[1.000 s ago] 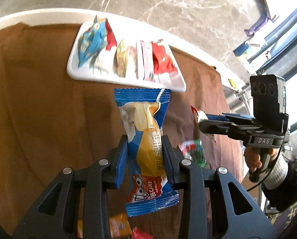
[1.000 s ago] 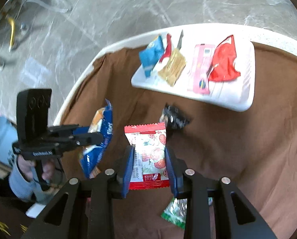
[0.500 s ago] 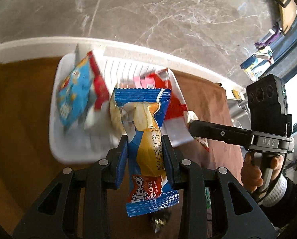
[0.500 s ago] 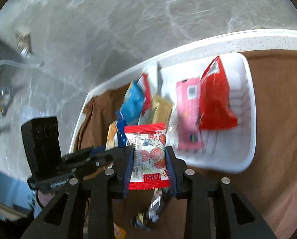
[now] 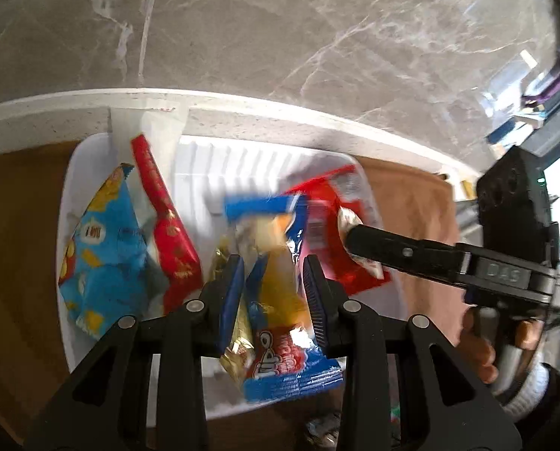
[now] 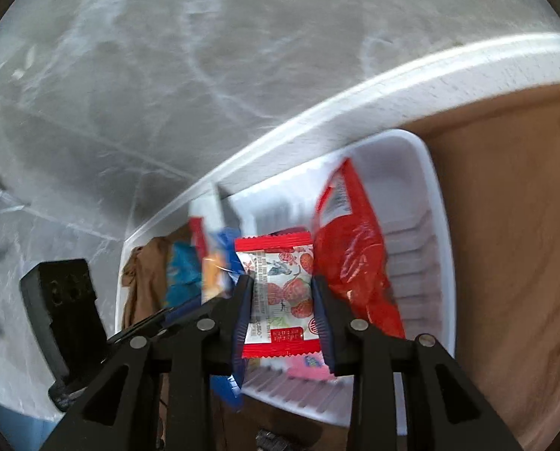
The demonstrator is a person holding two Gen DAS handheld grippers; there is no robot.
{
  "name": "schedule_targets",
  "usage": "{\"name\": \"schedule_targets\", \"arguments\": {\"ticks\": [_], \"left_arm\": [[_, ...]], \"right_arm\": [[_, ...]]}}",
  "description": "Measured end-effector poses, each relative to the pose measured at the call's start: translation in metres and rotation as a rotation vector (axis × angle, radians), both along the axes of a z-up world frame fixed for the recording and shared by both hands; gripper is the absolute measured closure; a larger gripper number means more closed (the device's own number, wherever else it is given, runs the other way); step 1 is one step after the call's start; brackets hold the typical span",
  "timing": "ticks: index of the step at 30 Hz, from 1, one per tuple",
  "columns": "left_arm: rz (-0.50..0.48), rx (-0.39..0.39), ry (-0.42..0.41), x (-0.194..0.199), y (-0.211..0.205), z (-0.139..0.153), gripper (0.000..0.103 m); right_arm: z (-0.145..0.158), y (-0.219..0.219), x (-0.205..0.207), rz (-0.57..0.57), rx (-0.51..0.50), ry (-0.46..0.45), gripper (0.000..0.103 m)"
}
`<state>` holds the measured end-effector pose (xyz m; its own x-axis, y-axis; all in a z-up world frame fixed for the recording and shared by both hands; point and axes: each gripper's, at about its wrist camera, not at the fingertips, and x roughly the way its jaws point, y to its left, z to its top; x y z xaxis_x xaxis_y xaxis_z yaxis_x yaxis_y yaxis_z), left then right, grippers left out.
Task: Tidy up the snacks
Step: 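Carry both snacks over the white tray and open both tools to drop them, then move both tools back over the black bag and green seaweed bag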
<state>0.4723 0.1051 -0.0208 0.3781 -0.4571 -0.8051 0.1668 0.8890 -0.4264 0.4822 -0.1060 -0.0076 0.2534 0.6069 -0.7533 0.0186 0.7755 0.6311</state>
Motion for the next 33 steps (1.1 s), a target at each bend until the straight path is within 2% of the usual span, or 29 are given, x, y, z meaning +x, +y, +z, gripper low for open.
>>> {"name": "schedule_targets", "arguments": {"ticks": [3, 4, 5, 12, 18, 21, 26, 33], "left_arm": [[-0.001, 0.031, -0.022, 0.005, -0.003, -0.001, 0.068], [-0.001, 0.037, -0.029, 0.003, -0.002, -0.001, 0.062], [-0.003, 0.036, -0.038, 0.003, -0.002, 0.000, 0.060], [0.009, 0.060, -0.068, -0.018, -0.001, 0.011, 0.060], [0.008, 0.061, -0.087, -0.054, 0.001, 0.024, 0.057], [-0.010, 0.073, -0.084, -0.080, -0.003, 0.025, 0.057], [-0.063, 0.103, -0.076, -0.124, -0.013, 0.024, 0.057], [-0.116, 0.108, -0.028, -0.174, -0.027, 0.011, 0.057]], "right_arm": [[0.001, -0.004, -0.002, -0.020, -0.044, -0.016, 0.068], [0.001, -0.004, -0.002, -0.016, -0.042, -0.013, 0.068], [0.001, -0.005, -0.003, -0.016, -0.038, -0.011, 0.067], [0.018, -0.019, -0.018, -0.028, -0.057, -0.040, 0.060], [0.049, -0.031, -0.057, 0.009, -0.086, -0.110, 0.060], [0.063, -0.036, -0.085, 0.053, -0.131, -0.148, 0.059], [0.080, -0.042, -0.141, 0.139, -0.291, -0.224, 0.055], [0.062, -0.037, -0.207, 0.252, -0.491, -0.257, 0.053]]}}
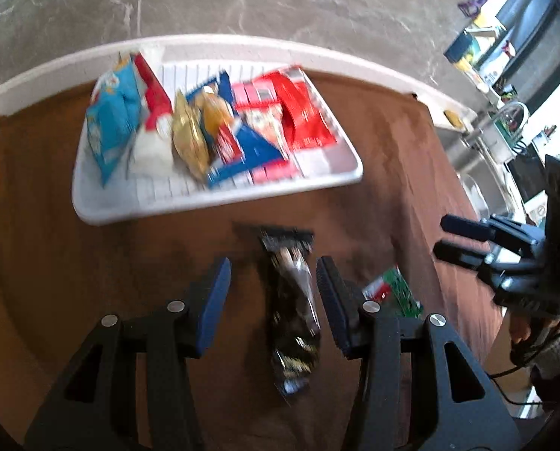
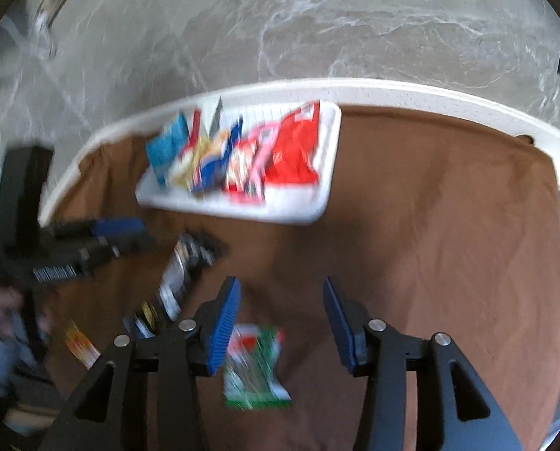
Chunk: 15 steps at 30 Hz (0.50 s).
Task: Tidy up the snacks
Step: 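Move both tools back over the black bag and green seaweed bag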
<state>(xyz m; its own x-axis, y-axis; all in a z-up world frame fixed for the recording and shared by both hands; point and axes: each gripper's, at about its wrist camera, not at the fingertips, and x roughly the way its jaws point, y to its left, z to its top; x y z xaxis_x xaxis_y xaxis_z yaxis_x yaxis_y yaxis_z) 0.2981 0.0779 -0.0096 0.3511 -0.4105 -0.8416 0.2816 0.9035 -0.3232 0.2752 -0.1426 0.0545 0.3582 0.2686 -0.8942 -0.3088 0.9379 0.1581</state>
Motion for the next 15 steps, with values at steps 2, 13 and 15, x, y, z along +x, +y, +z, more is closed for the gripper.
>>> {"name": "schedule_targets", "arguments": {"ticks": [2, 13, 15], "left_arm": [[-0.006, 0.004, 0.005, -0.009, -0.001, -0.002, 0.057], [-0.033, 0.025, 0.028, -0.027, -0.009, -0.010, 0.057], [-0.033, 0.030, 0.031, -0.026, -0.010, -0.011, 0.057]], "right_arm": [[-0.010, 0.002, -0.013, 0.013, -0.038, 0.009, 0.053], [-0.035, 0.013, -0.033, 0.016, -0.069, 0.035, 0.051], [-0.034, 0.011, -0.035, 0.019, -0.071, 0.033, 0.050]]}}
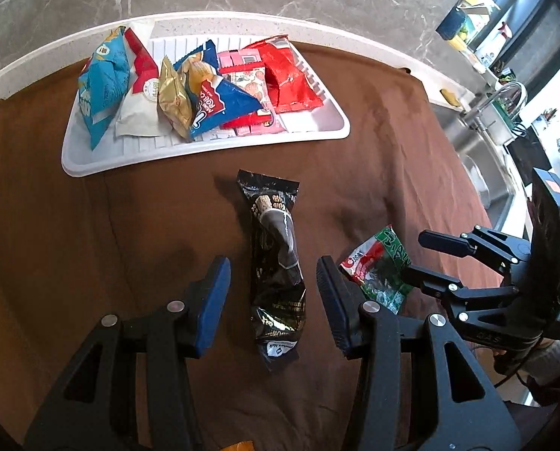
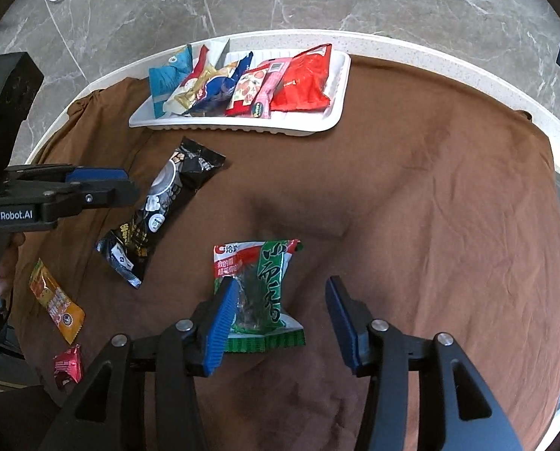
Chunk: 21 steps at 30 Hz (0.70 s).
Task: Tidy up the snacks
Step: 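Move both tools back over the black bag and green seaweed bag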
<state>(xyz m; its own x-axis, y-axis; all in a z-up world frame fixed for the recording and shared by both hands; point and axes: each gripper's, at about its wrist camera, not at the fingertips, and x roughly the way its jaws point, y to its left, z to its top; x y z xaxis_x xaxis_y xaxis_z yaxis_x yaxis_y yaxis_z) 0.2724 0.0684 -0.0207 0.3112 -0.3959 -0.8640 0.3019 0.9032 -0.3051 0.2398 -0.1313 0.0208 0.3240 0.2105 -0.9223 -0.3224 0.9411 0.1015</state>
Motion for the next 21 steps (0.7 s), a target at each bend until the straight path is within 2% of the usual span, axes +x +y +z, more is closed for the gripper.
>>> {"name": "schedule_targets", "arguments": {"ticks": [21], "left_arm": [[-0.042, 0.067, 0.001, 0.013, -0.019, -0.012, 0.057]], "right_arm": [[-0.015, 0.019, 0.009, 0.065, -0.083, -0.005, 0.046]]}}
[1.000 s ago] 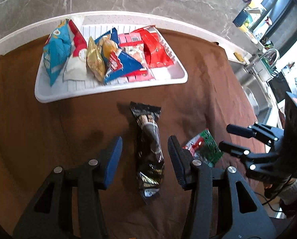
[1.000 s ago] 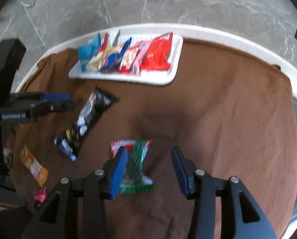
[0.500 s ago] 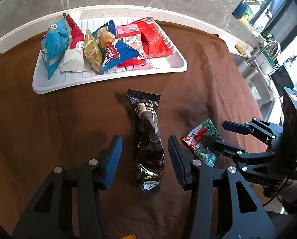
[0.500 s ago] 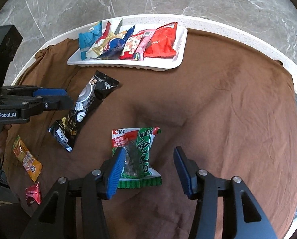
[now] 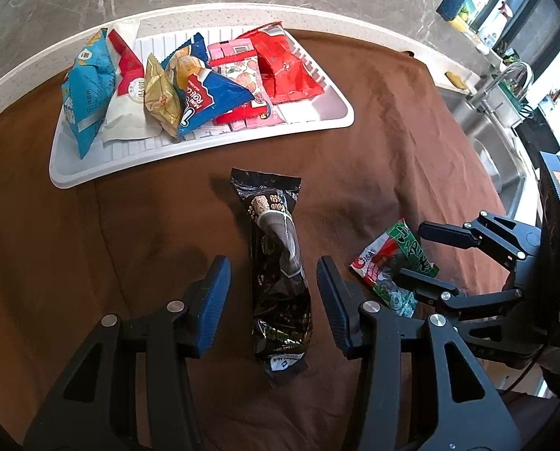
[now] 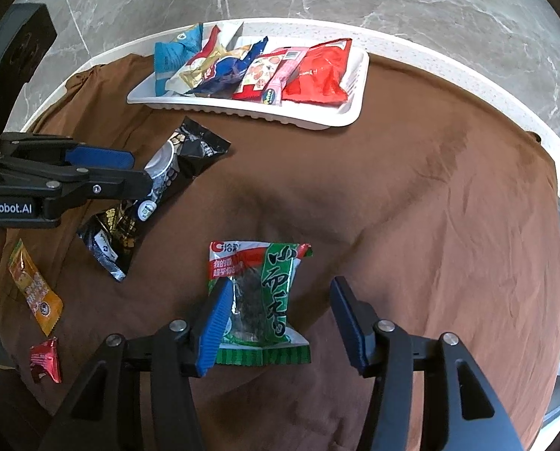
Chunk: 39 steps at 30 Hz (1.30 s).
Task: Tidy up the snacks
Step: 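Move both tools back over the black bag and green seaweed bag, then grasp the black-silver bag with the left tool while the right tool grasps the green seaweed bag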
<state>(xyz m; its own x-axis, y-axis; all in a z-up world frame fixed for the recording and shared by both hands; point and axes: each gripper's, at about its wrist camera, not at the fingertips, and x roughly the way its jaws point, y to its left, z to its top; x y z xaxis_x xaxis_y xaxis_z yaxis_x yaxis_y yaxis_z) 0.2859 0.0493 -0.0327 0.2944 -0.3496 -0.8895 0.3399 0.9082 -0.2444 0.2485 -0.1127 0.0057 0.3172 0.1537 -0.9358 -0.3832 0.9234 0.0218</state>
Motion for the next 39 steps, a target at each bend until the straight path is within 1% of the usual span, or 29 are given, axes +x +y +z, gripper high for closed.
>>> {"name": "schedule_targets", "arguments": {"ticks": [11, 29, 39], "left_arm": [[-0.007, 0.007, 0.008, 0.001, -0.005, -0.005, 0.057], [-0.004, 0.005, 0.025, 0.000, -0.007, -0.014, 0.057], [-0.006, 0.004, 0.039, 0.003, -0.008, -0.021, 0.057]], "right_arm": [[-0.002, 0.004, 0.000, 0.020, -0.010, -0.002, 0.046], [-0.007, 0.005, 0.000, 0.019, -0.022, 0.005, 0.046], [-0.010, 0.006, 0.002, 0.038, -0.038, 0.000, 0.057]]}}
